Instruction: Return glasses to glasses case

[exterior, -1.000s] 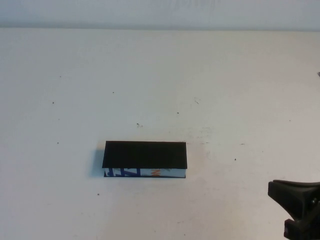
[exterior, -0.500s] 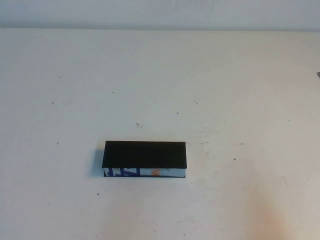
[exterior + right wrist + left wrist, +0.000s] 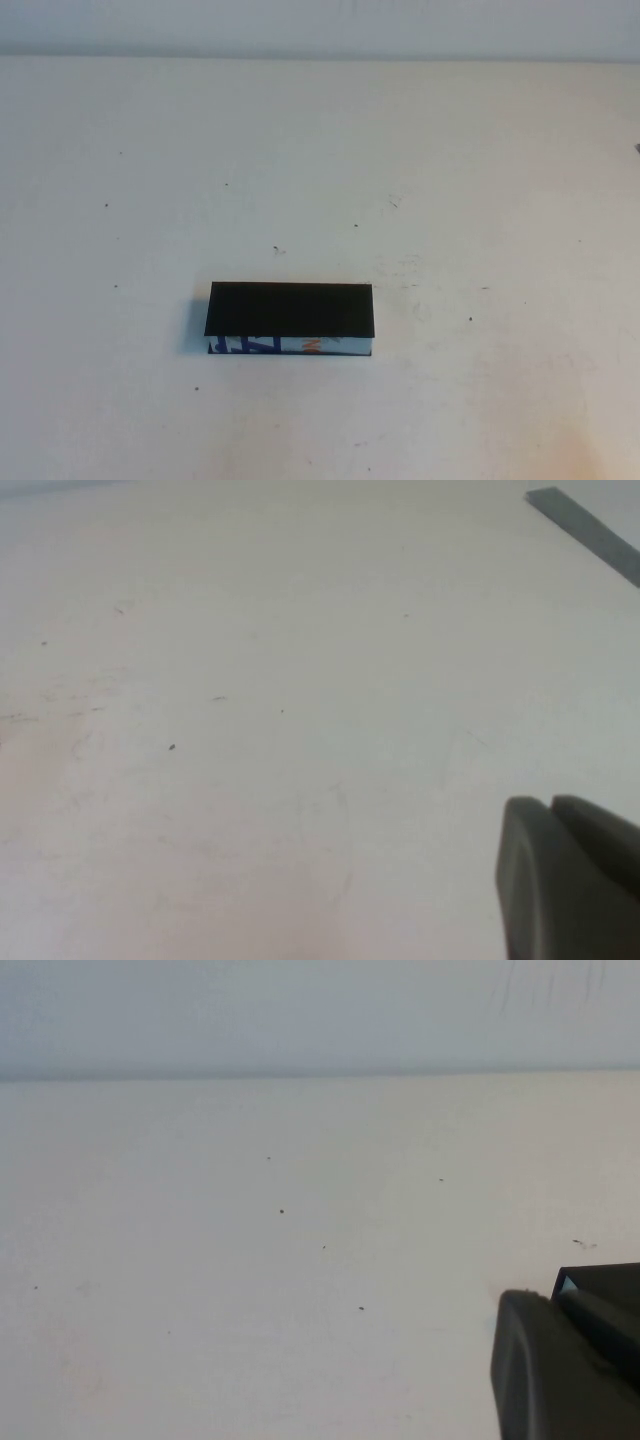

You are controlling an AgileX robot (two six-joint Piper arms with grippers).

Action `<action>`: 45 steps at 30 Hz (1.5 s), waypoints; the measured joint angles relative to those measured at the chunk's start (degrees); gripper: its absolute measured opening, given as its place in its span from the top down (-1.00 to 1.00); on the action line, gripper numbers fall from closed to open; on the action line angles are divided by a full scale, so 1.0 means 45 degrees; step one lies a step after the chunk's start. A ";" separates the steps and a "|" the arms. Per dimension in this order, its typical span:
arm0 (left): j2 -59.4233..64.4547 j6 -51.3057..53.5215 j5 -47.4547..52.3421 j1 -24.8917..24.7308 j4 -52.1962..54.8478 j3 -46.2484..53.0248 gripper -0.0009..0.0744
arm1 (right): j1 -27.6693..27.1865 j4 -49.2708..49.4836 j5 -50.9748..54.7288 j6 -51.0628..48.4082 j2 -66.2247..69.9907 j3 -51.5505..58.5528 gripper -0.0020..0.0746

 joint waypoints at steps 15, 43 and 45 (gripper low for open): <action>0.0000 0.0000 -0.0028 0.0000 0.0000 0.0000 0.98 | 0.0000 0.0448 0.0108 -0.0048 0.0000 0.0000 0.98; -0.1837 -2.0097 0.6686 0.4789 2.1984 0.0000 0.98 | 0.0000 0.0486 0.0108 -0.0048 0.0000 0.0000 0.98; -0.2029 -2.0325 0.7103 0.4875 2.2359 0.0000 0.98 | 0.0000 0.0495 0.0108 -0.0048 -0.0020 0.0000 0.98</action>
